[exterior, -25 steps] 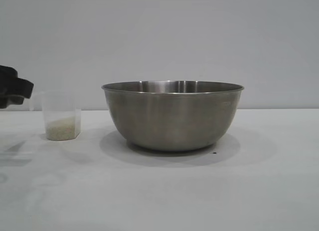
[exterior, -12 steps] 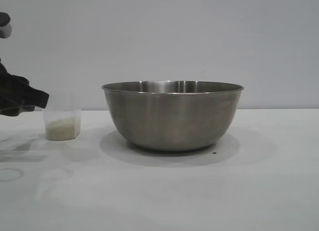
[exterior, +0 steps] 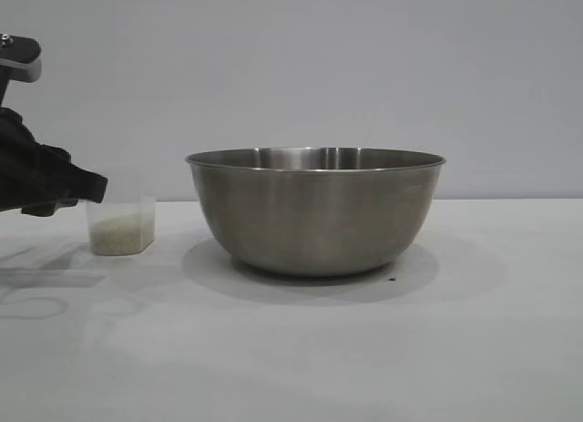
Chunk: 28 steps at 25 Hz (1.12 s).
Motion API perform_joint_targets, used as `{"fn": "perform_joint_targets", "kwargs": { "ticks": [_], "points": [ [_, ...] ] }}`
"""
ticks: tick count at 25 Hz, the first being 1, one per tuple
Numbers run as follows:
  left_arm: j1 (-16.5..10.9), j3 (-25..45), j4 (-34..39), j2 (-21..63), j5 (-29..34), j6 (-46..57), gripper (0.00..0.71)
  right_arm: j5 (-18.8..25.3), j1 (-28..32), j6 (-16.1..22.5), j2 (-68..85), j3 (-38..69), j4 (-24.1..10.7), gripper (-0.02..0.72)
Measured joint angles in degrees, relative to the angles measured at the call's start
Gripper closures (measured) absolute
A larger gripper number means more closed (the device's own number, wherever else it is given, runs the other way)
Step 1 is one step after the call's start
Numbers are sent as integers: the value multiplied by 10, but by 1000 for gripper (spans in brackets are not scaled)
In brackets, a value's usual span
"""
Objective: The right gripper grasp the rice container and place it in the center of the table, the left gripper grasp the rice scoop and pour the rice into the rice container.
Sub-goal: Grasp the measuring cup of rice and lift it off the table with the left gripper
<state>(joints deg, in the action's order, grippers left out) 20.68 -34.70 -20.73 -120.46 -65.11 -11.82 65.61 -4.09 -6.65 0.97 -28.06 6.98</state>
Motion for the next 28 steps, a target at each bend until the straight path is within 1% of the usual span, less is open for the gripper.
{"fn": "perform_joint_targets", "kwargs": {
  "ticks": [3,7,11,19,20,21,23,26,28],
  "points": [
    [-1,-7,-2,-7,0,-1,368,0,0,0,0,0,0,253],
    [-20,-18,16,-13,-1,-1,368,0,0,0,0,0,0,253],
    [-41,-24,57,-17,-1,-1,368,0,0,0,0,0,0,253],
    [-45,-55,98,-28,-1,-1,368,0,0,0,0,0,0,253],
    [-45,-60,104,-32,0,-1,424,0,0,0,0,0,0,253],
    [-45,-62,108,-33,0,-1,453,0,0,0,0,0,0,253],
    [-45,-68,120,-34,0,-1,586,0,0,0,0,0,0,253],
    [-45,-73,131,-34,0,-1,710,0,0,0,0,0,0,253],
    [-45,-74,134,-34,0,-1,710,0,0,0,0,0,0,253]
  ]
}}
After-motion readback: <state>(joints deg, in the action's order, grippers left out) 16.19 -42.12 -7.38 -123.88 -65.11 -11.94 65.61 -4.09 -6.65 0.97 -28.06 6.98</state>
